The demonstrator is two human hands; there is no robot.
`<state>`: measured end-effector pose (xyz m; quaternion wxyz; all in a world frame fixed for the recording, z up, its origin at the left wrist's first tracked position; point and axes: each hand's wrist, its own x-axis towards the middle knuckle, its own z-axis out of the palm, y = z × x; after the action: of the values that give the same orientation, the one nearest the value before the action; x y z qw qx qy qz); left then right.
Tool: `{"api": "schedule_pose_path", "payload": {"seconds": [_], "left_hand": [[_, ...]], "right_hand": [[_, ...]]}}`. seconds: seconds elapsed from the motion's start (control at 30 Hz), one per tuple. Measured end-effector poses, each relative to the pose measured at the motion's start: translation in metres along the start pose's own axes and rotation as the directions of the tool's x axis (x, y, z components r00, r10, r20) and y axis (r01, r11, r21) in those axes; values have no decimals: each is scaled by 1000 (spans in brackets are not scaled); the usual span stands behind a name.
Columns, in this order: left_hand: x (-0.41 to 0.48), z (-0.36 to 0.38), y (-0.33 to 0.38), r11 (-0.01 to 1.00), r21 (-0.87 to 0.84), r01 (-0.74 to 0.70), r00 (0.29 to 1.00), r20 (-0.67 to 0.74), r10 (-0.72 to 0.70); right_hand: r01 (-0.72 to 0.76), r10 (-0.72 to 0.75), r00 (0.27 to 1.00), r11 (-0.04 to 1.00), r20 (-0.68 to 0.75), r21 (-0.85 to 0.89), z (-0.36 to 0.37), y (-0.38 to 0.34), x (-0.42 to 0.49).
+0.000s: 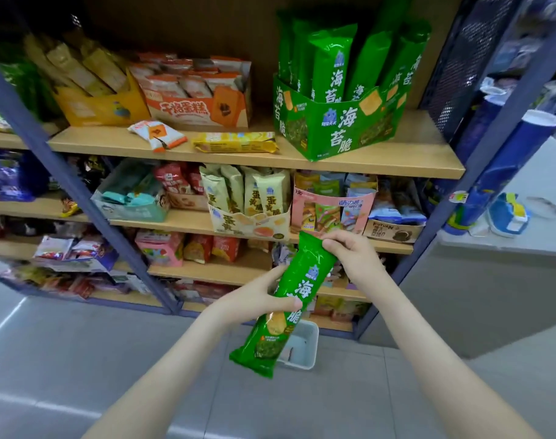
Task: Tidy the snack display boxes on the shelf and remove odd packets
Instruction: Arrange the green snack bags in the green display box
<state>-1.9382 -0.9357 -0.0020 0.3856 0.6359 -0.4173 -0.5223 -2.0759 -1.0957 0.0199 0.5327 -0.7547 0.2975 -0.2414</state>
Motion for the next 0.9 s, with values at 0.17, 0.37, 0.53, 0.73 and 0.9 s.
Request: {"api": "schedule_pose_path", "payload": {"seconds": [0.17, 0.37, 0.53, 0.73, 0.9], "left_hand": [[-1, -6, -13, 995, 99, 5, 998, -57, 0], [11, -3, -12, 999, -15, -38, 930, -366, 30], [24, -2, -9, 911, -375, -171, 837, -543, -66], [28, -21, 7, 652, -660, -372, 777, -606, -169], [29, -22, 8, 528, -761, -376, 802, -553, -227]], "right_hand": [[-79, 78, 994, 997, -73, -6, 16, 2, 2], [-75, 89, 995, 958, -38, 276, 24, 2, -3], [-209, 172, 904, 976, 391, 54, 36, 11, -13], [-240, 248, 889, 968, 385, -70, 42, 13, -19], [-256, 222, 920, 964, 322, 68, 38, 16, -17]]}}
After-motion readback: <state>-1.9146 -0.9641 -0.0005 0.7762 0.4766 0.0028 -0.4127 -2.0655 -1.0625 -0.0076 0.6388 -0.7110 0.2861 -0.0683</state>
